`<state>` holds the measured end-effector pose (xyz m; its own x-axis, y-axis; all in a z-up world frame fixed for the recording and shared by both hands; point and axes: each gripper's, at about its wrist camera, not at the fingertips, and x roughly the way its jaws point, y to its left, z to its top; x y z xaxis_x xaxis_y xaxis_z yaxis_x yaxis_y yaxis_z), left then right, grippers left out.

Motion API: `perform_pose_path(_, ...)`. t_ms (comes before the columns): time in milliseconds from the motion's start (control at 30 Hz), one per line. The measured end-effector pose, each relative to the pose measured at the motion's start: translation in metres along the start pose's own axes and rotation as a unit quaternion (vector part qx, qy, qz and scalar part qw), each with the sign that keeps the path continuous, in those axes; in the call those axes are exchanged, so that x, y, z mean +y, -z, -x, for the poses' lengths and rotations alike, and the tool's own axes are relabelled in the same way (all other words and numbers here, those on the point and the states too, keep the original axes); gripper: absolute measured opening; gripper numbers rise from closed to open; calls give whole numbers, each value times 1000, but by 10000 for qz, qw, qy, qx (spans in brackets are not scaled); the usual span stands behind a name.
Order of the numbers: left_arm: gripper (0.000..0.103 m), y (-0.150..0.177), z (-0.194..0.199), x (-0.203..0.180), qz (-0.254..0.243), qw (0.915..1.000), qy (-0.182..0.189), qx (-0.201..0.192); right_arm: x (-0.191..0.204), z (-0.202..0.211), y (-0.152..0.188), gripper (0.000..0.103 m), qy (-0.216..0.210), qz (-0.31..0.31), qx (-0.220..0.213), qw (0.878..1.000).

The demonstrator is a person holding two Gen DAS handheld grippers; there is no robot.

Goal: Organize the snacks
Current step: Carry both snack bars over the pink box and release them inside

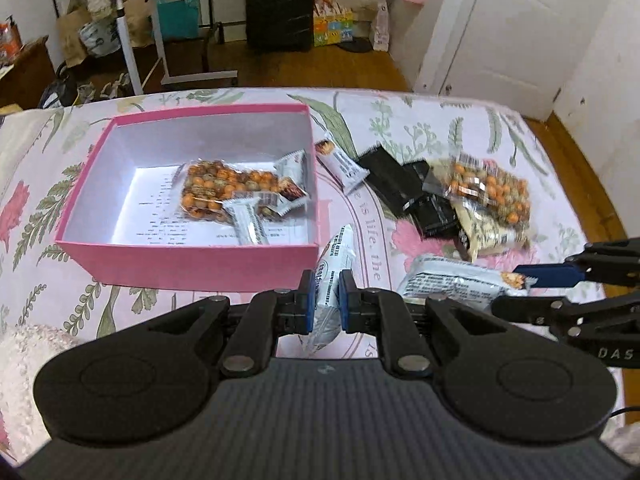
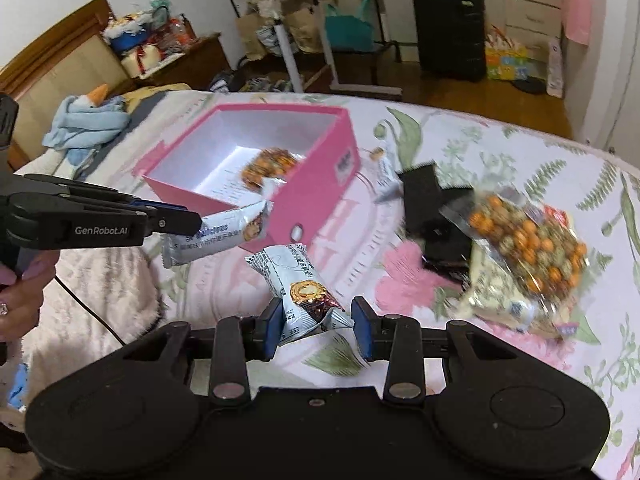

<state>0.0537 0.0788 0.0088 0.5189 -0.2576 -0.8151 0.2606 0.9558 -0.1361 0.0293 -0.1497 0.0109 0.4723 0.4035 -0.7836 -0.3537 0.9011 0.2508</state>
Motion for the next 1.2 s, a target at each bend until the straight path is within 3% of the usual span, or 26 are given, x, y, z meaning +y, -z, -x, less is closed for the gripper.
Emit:
perform_pose_path(167, 11, -11, 13, 25, 220, 9993, -54, -287, 20, -10, -22, 42, -194, 226, -202, 9994)
perform_pose_path(400, 11, -30, 1, 64, 522, 9951, -568, -625, 41, -52, -62, 42, -356, 554, -404, 9970)
perform_pose_path(567, 11, -40, -31, 85, 756, 9866, -1166, -860, 57, -99, -92, 42, -485, 882, -226, 9947)
perform_pose_path(767, 11, -46, -76, 108, 961, 9834, -1294, -837, 80, -159, -101, 41, -254, 1591, 5, 9869)
perform_pose_path(867, 14, -45, -94, 118, 1070, 9829, -1290, -759, 84, -176, -98, 44, -78, 1907, -242, 9813)
perform_pose_path(933, 16, -42, -99, 124, 1265, 9816, -1239, -712, 78, -179, -96, 49, -52, 1899, -313, 9813)
perform_pose_path(1067, 21, -36, -95, 126, 1144, 9817, -1320, -753, 63, -164, -90, 58, -212, 1632, -368, 9857)
perform_pose_path(1200, 23, -33, -82, 124, 1014, 9837, -1307, -706, 44, -137, -85, 58, -211, 1241, -441, 9911)
